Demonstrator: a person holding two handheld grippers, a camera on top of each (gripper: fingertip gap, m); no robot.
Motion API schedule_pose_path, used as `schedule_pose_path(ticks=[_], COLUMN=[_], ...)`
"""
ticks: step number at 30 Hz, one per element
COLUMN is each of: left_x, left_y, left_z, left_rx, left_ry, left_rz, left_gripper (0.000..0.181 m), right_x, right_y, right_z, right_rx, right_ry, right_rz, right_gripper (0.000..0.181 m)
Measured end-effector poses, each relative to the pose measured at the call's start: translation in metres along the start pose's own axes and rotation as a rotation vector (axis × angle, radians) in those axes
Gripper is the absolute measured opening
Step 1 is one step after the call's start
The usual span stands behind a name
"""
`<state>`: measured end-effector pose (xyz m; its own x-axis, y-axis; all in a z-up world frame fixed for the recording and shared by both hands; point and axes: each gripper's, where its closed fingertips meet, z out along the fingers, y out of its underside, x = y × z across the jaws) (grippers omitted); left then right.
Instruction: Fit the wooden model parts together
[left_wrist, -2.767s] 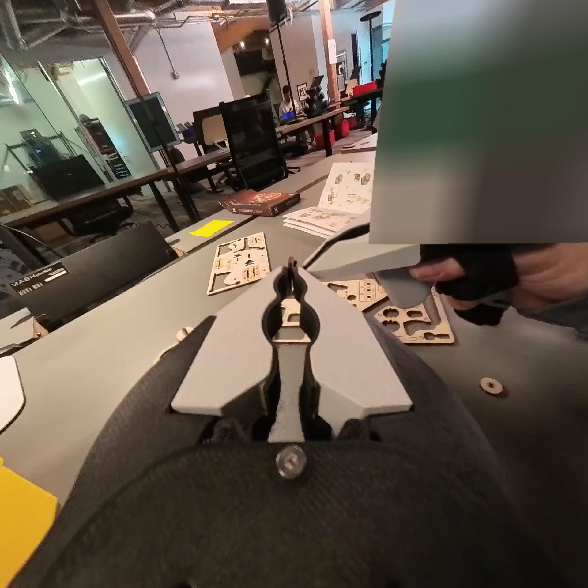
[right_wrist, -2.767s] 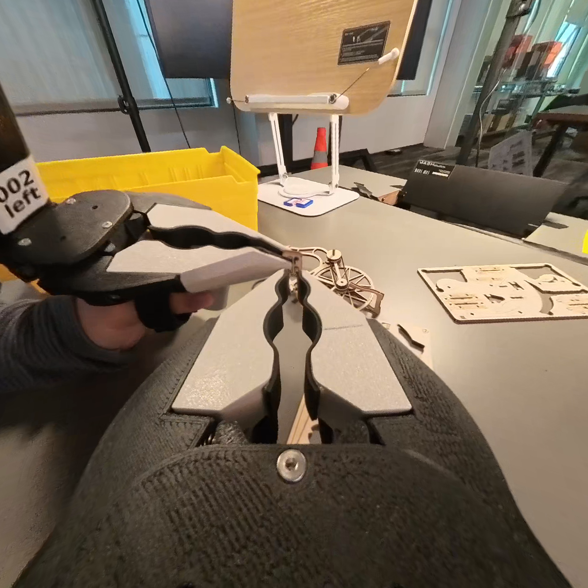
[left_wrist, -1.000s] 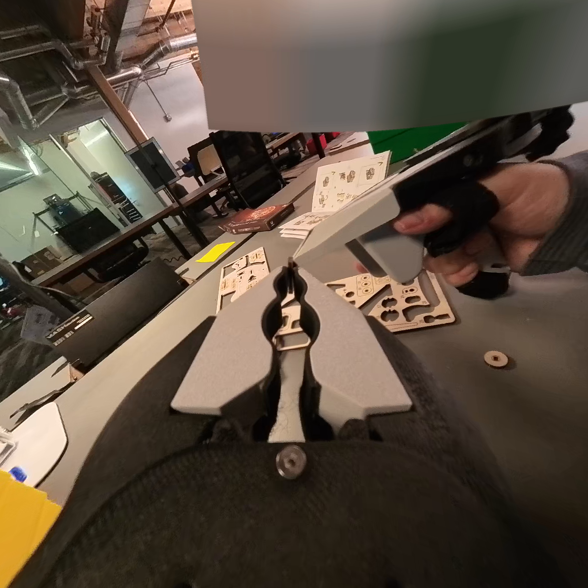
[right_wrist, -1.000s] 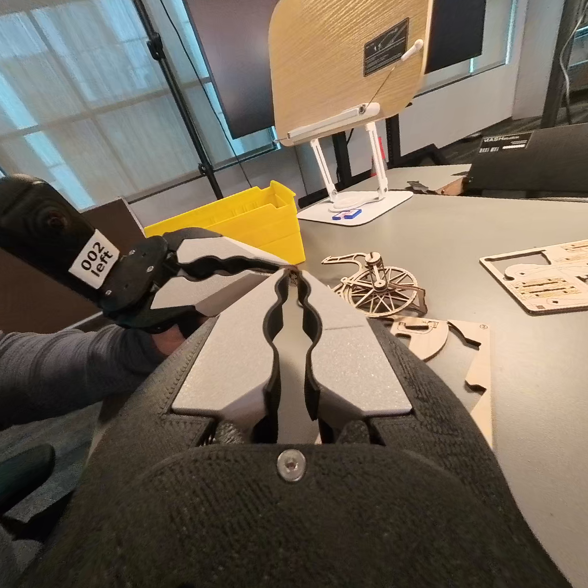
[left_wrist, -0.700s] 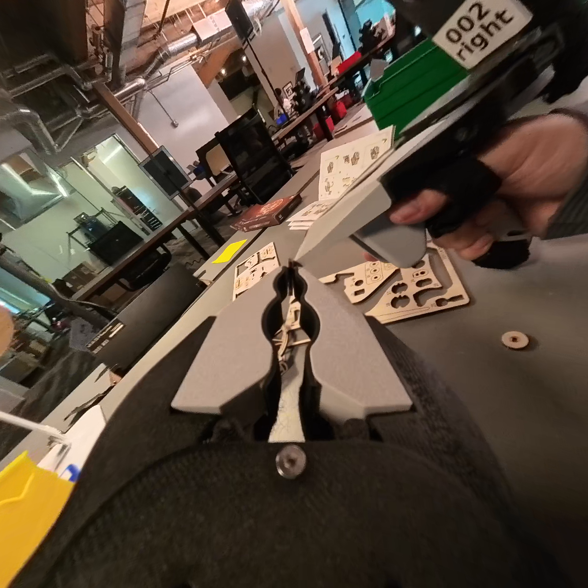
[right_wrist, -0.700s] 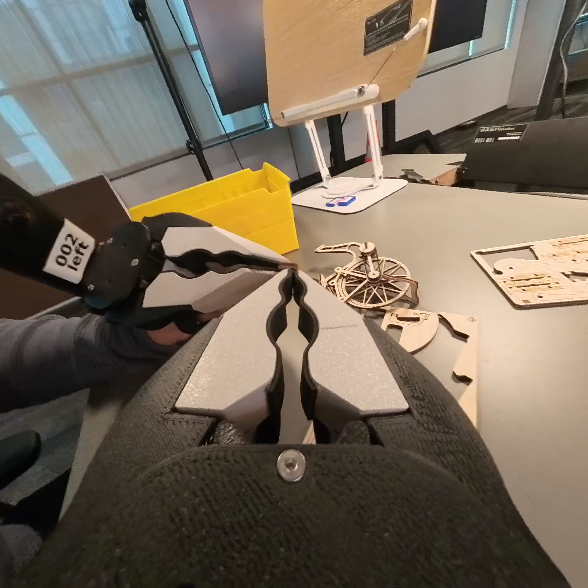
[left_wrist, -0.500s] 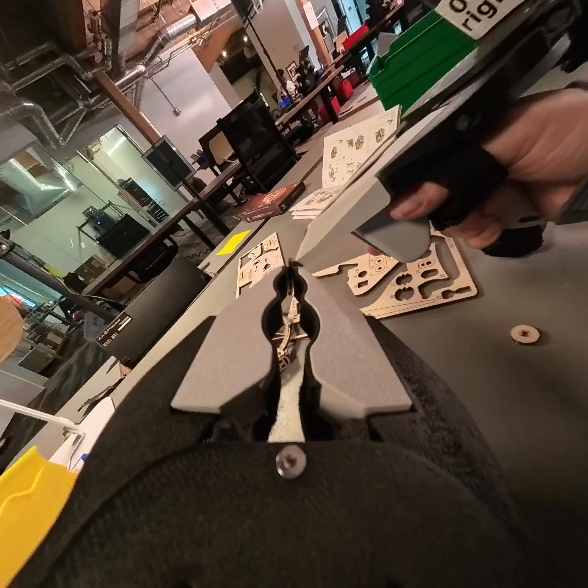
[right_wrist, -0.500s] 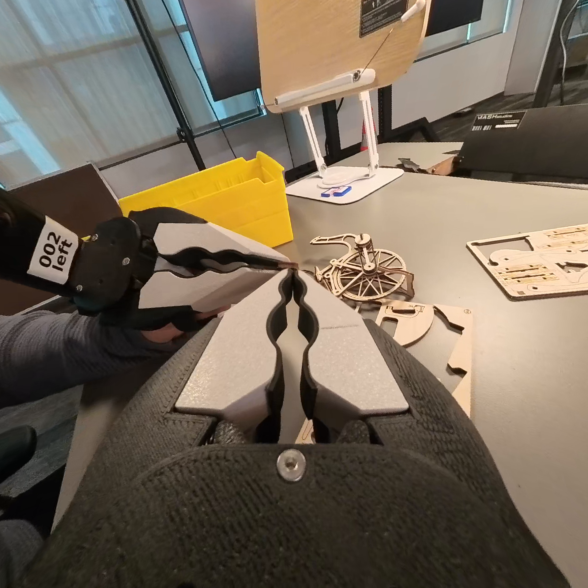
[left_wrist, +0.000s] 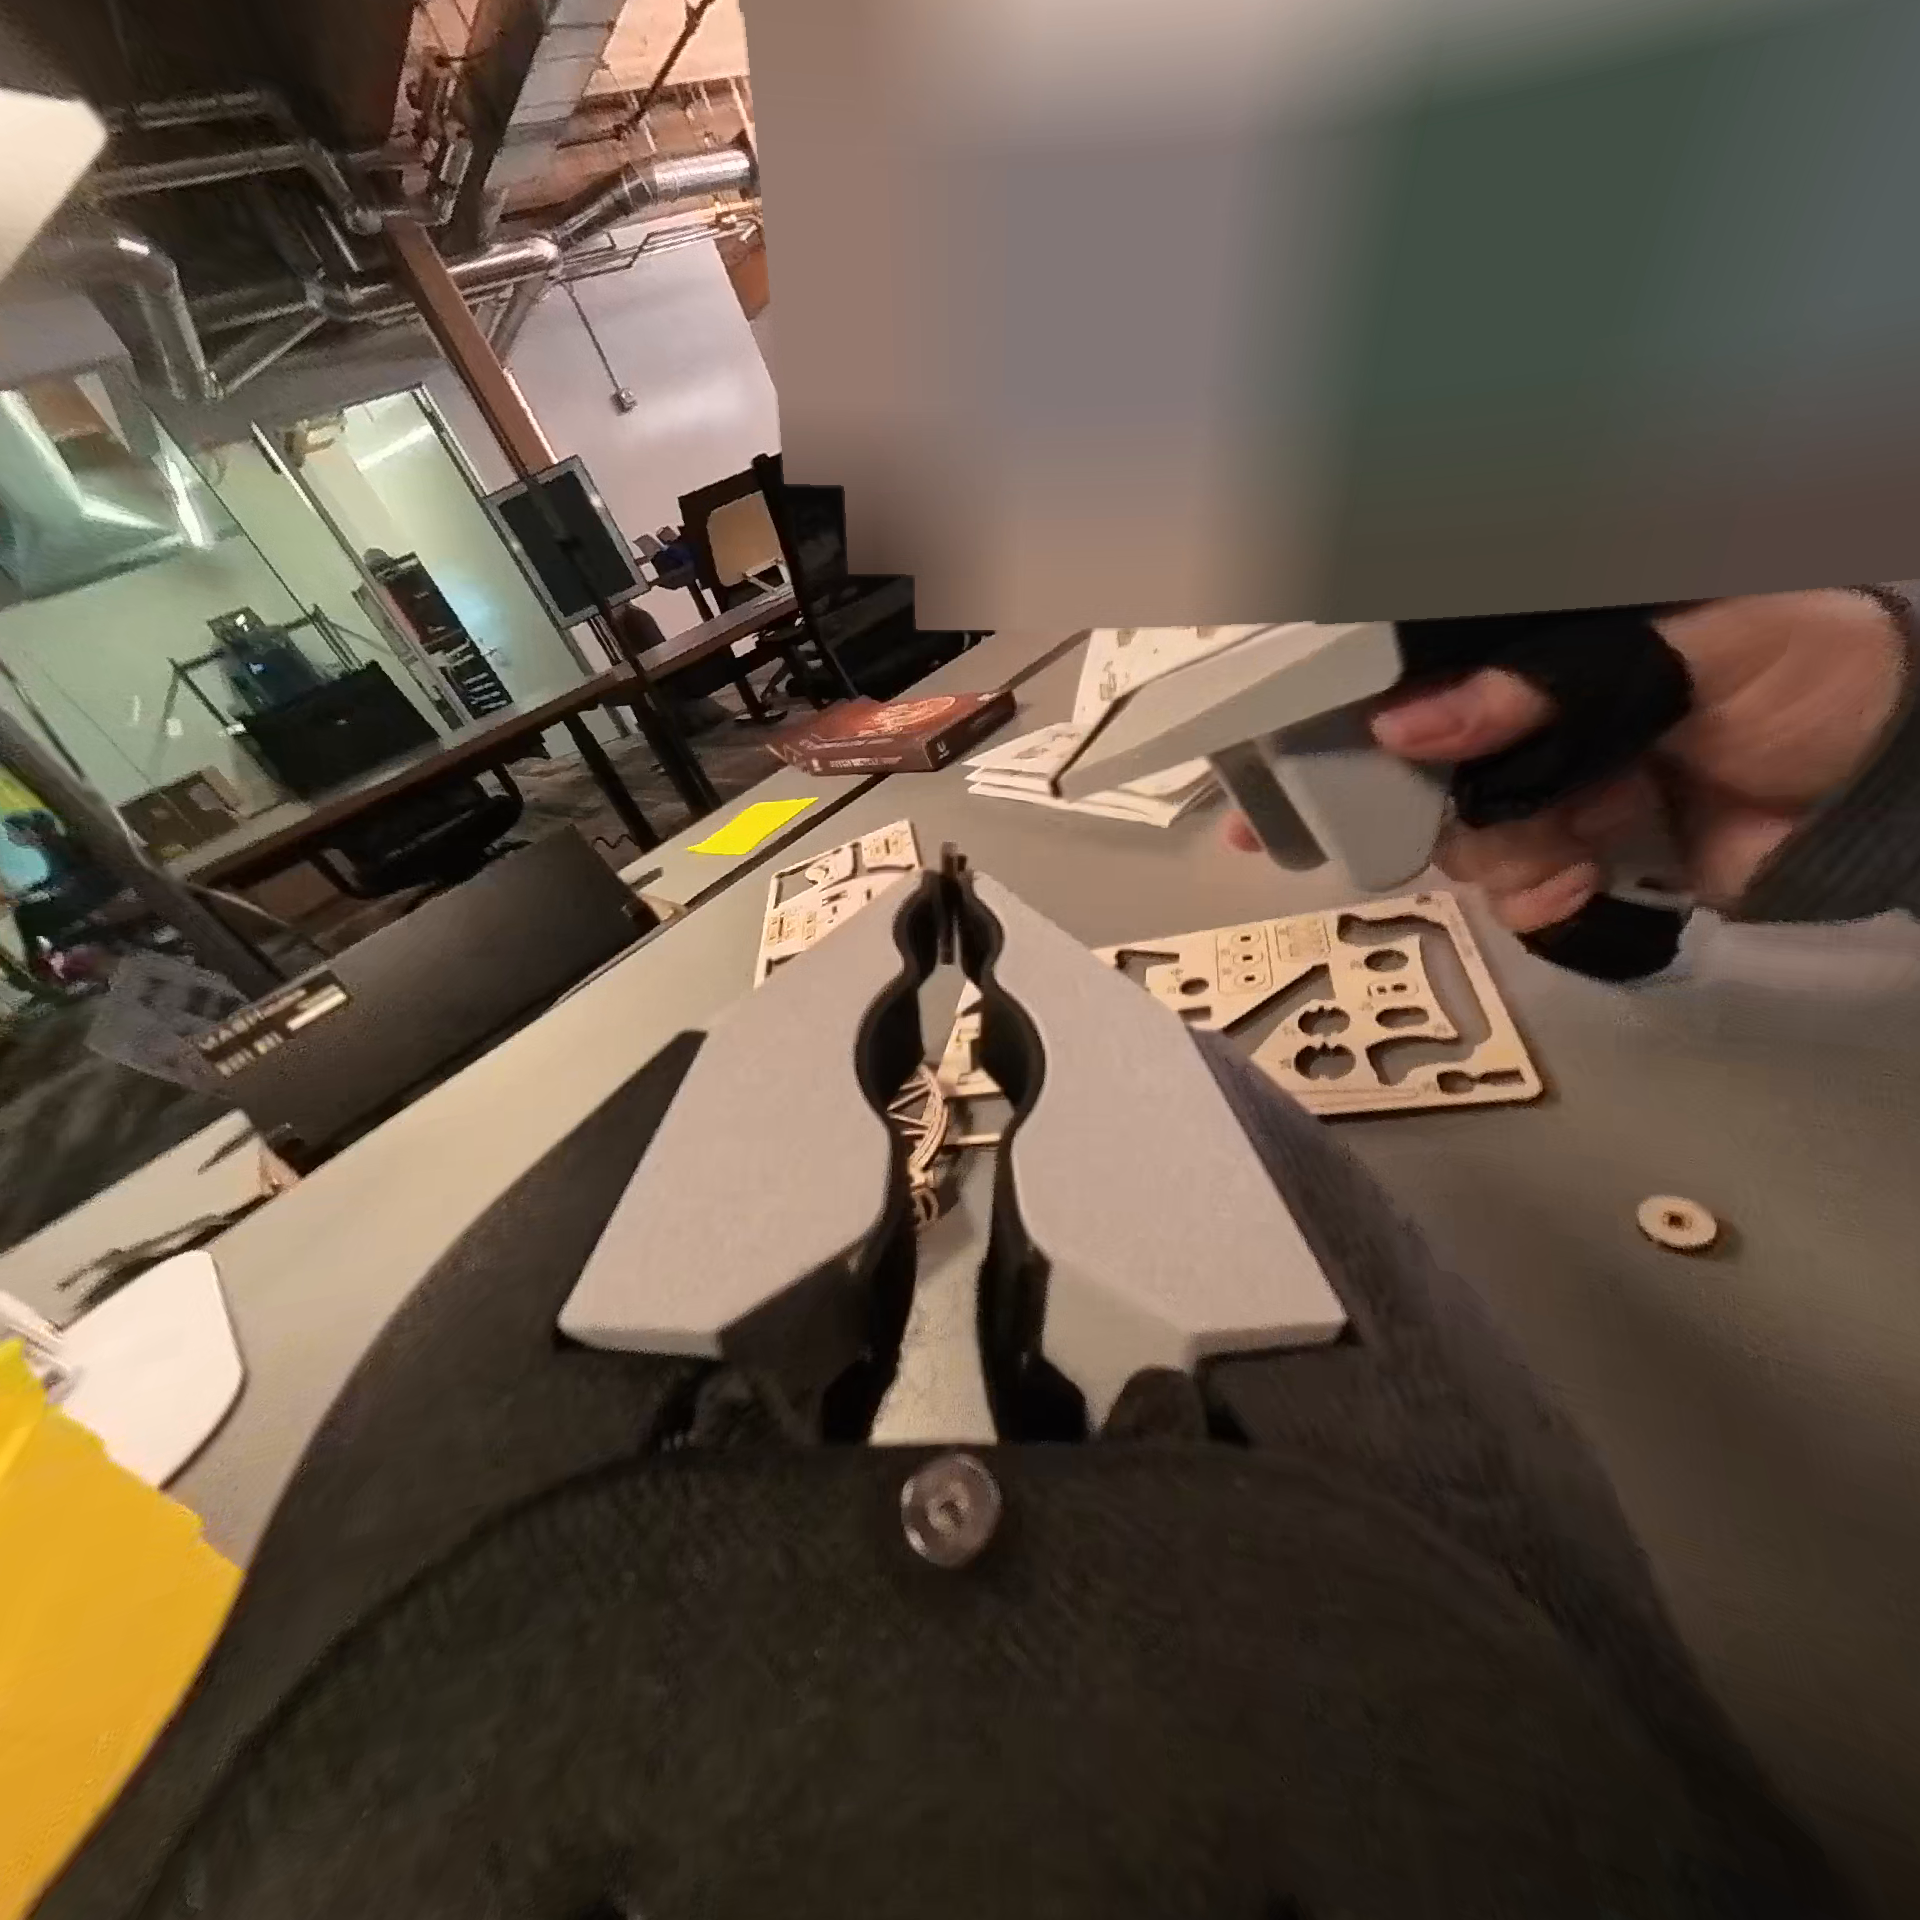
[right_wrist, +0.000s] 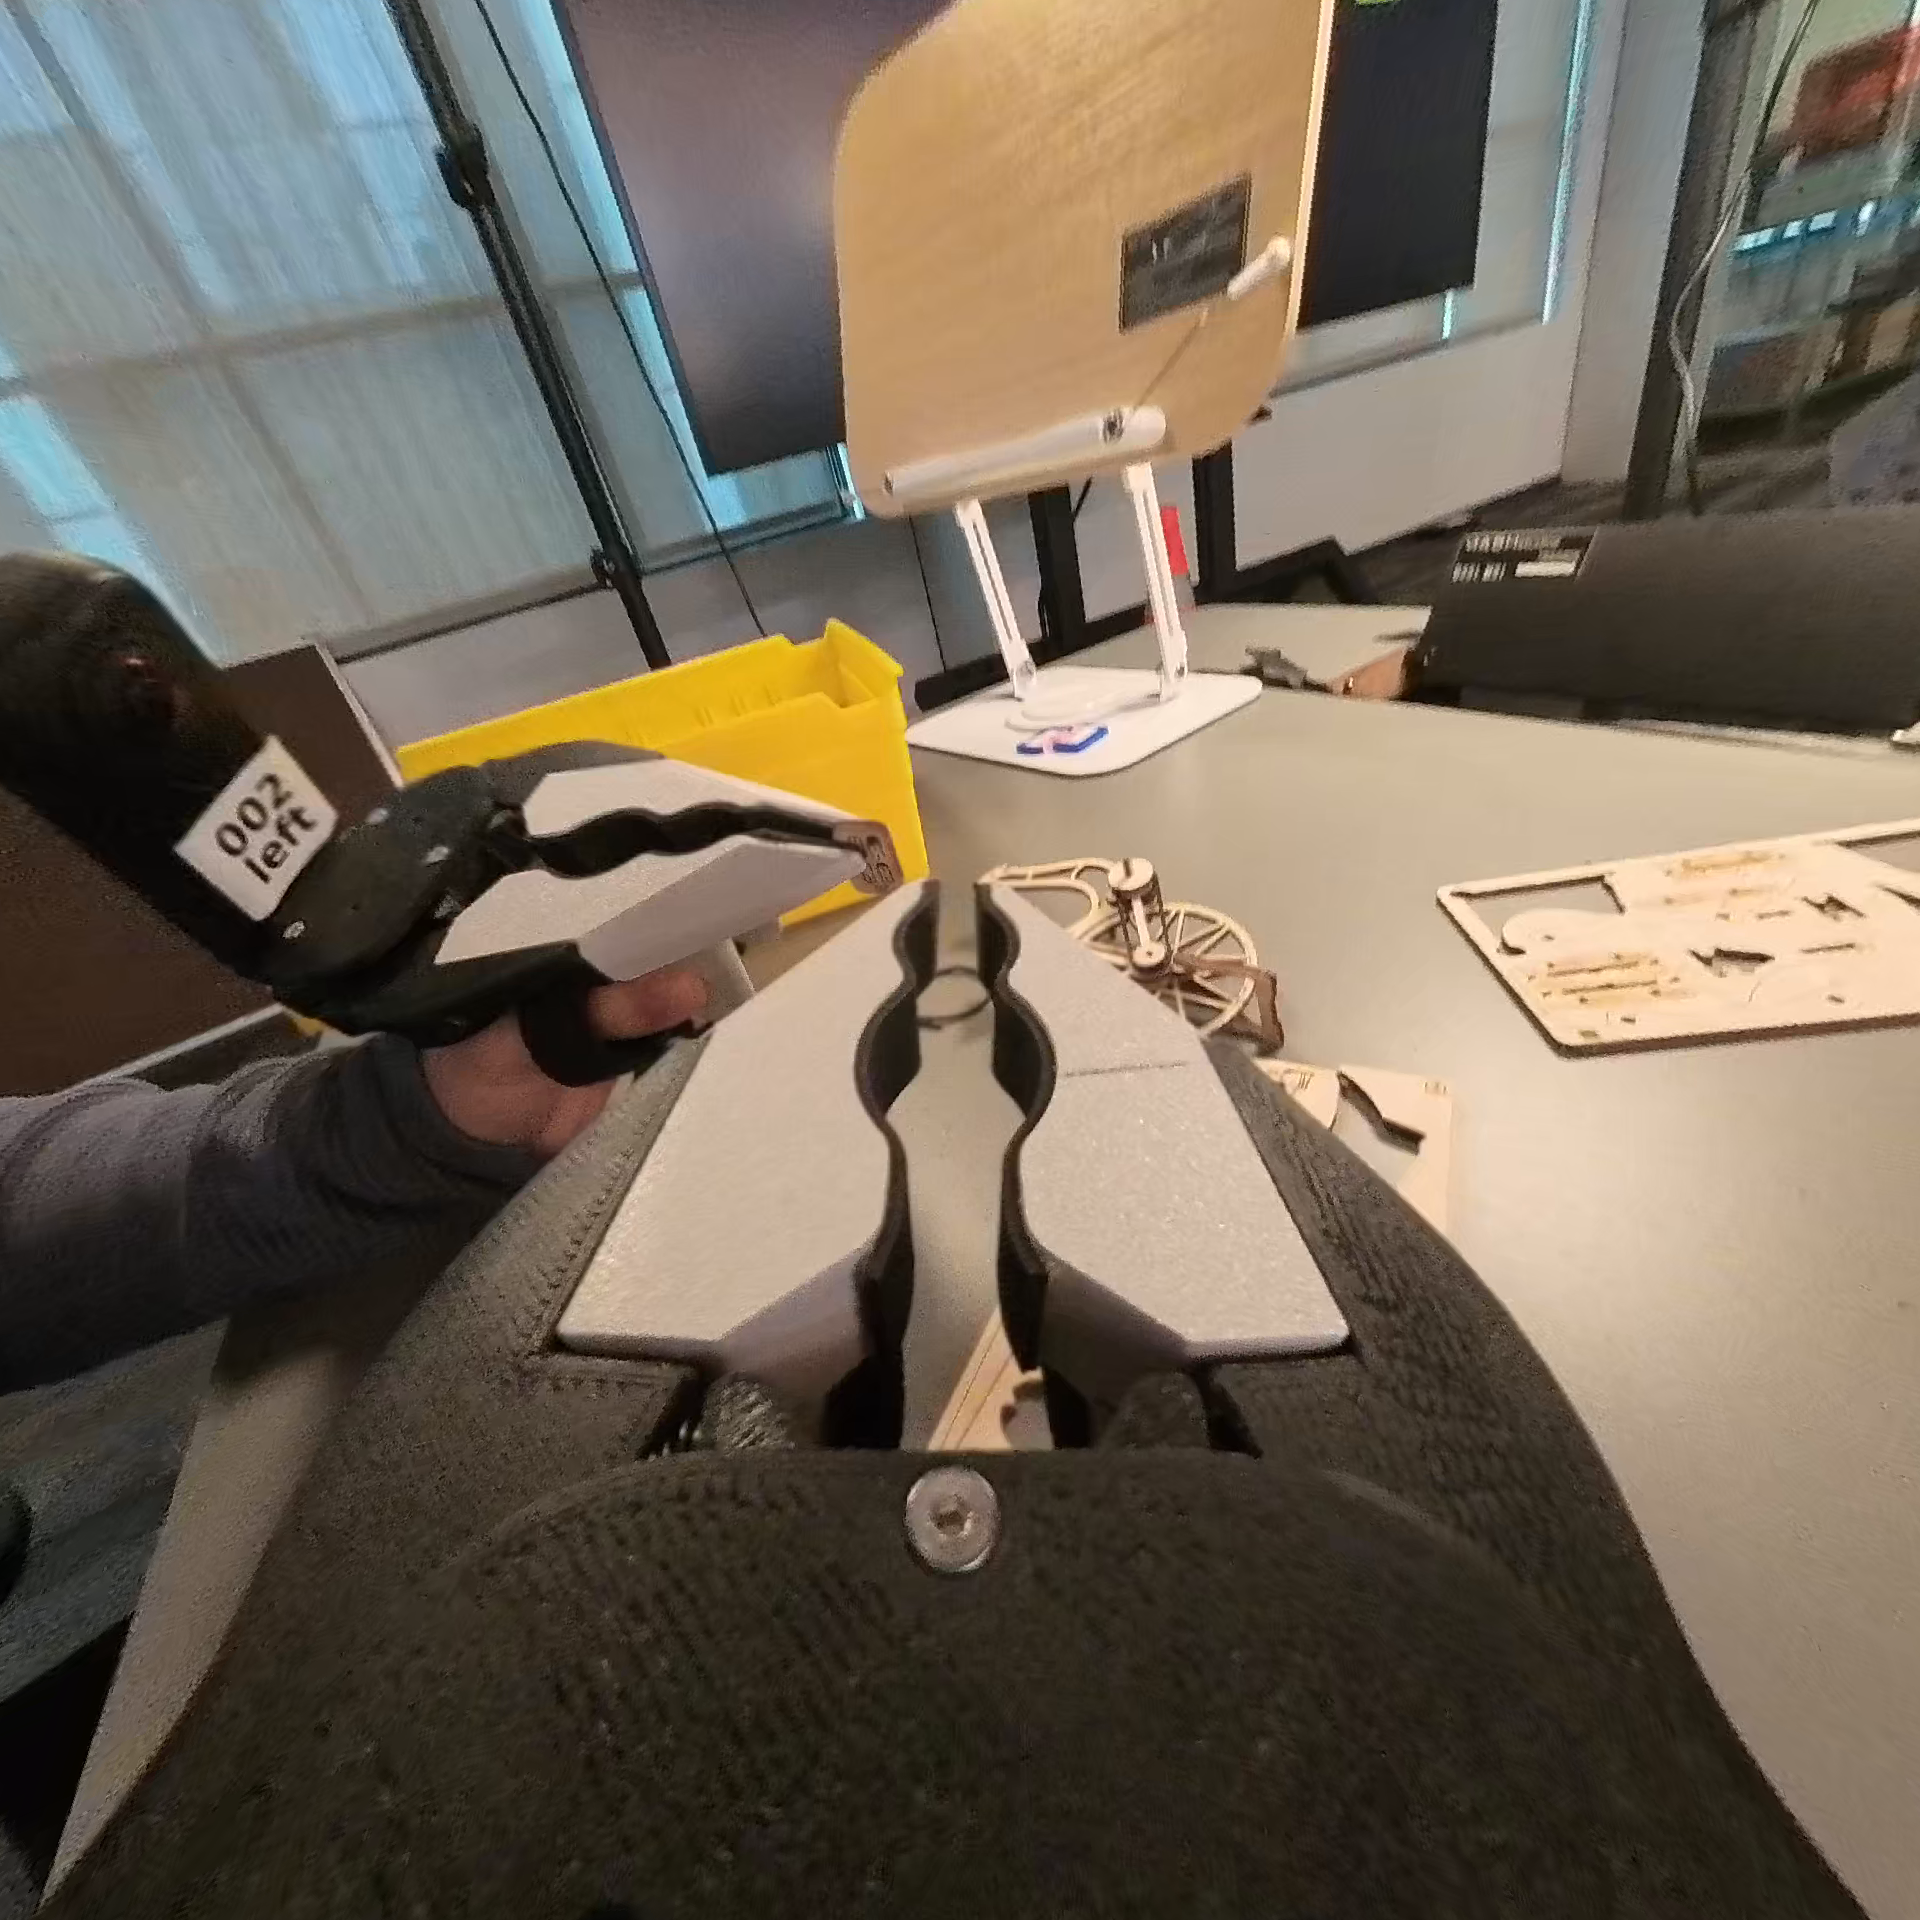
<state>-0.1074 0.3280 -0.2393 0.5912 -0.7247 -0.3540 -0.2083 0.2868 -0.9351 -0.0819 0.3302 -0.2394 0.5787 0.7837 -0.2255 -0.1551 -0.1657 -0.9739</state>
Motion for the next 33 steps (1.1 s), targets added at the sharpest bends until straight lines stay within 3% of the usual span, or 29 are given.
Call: schedule_pose_path(ticks=[9, 18, 33], left_x=[-0.009, -0.011, 0.001], left_y=[-0.013, -0.013, -0.011], left_z=[-0.008, -0.009, -0.006], left_rx=[0.155, 0.2, 0.16], left_ry=[0.101, 0.195, 0.231], left_rz=[-0.317, -0.52, -0.458], left_gripper=[0.001, 0.002, 0.002], right_x=[-0.007, -0.007, -0.009], right_y=[-0.014, -0.014, -0.008], right_z=[-0.001, -0.002, 0.001], right_rx=[0.099, 0.113, 0.085], right_ry=[0.048, 0.031, 0.023], right_rz=[-0.182, -0.142, -0.133], right_gripper=[0.017, 0.016, 0.015])
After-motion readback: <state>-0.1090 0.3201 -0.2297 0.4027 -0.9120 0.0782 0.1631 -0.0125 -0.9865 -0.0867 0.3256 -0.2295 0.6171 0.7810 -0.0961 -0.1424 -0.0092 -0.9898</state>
